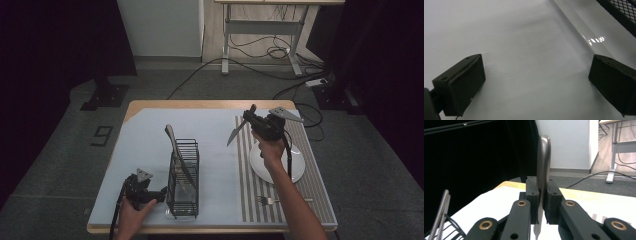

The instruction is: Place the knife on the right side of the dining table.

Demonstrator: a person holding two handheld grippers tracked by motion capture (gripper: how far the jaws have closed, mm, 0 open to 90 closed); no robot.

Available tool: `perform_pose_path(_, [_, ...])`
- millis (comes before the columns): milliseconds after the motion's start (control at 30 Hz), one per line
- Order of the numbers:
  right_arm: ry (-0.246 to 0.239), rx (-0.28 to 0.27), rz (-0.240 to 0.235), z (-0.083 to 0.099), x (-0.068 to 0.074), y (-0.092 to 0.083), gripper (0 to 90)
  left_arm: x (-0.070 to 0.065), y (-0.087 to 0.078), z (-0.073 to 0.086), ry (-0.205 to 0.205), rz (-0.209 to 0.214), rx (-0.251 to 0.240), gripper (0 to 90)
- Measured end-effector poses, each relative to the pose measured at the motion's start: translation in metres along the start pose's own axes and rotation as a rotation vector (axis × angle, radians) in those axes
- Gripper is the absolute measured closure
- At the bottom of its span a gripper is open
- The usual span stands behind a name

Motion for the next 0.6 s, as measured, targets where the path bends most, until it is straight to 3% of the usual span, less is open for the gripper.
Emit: perform_pose_path(600, [0.008, -0.003, 0.098, -0.001, -0.035, 0.009, 83.8, 0.0, 0.0, 0.0, -0.002, 0.001, -0.001, 0.1])
Point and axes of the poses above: each handheld gripper's, and its own axes: y roughly forward along the jaws, z roughly out of its underside, x roughly to its left, the point moved 5 cm from there along y, roughly forward along the jaws, and after that the axes turned 6 degrees about z, right-handed, at the moved point
